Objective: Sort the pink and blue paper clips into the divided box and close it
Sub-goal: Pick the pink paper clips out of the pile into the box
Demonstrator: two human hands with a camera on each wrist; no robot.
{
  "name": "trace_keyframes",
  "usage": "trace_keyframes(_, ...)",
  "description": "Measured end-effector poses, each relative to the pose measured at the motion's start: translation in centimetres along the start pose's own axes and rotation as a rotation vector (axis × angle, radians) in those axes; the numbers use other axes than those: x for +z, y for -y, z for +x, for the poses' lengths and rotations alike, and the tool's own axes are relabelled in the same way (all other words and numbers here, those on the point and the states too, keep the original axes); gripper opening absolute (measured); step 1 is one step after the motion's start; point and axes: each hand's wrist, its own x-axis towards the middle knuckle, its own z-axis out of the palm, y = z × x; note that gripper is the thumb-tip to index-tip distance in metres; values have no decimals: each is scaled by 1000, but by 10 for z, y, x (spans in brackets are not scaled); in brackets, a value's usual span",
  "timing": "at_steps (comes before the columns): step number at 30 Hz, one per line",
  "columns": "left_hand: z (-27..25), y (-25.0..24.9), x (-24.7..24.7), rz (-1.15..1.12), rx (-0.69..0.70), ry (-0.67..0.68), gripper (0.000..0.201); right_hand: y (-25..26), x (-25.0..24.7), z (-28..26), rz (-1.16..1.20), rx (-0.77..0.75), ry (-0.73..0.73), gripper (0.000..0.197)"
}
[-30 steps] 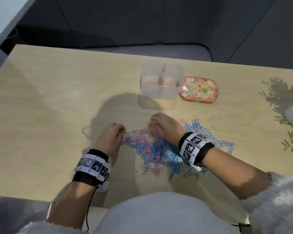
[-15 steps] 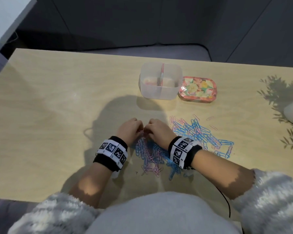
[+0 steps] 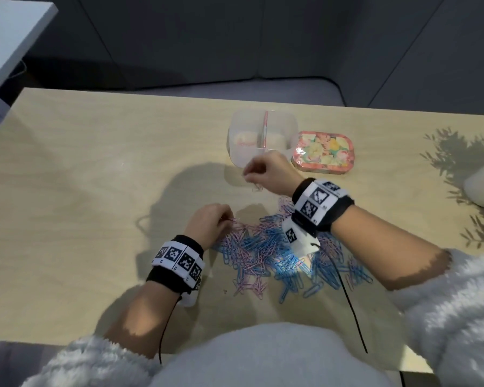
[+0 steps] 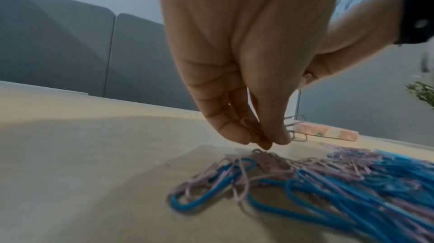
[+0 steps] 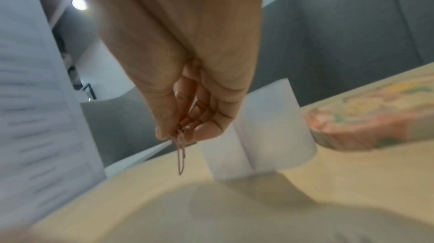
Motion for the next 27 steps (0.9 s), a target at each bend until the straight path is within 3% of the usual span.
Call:
trace_keyframes(4, 3, -4, -10, -70, 6, -24, 13, 14, -28, 41, 89, 78, -215, 3)
trace_keyframes(6, 9, -7, -20, -139, 18, -56, 12, 18, -36, 59, 90, 107, -280, 8)
trace_keyframes(11, 44, -20, -58, -173, 37, -157, 12, 18, -39, 83, 95, 201, -278, 7)
trace_keyframes(16, 91, -32, -91, -68, 63, -317, 15, 14, -43, 78, 44, 185, -273, 24)
trace_keyframes(20, 121, -44, -90, 34, 16, -244, 25, 4, -44, 66, 82, 147, -380, 28)
trace_keyframes(27, 137, -39, -75, 174, 54, -176, 35, -2, -31, 56, 102, 124, -311, 18)
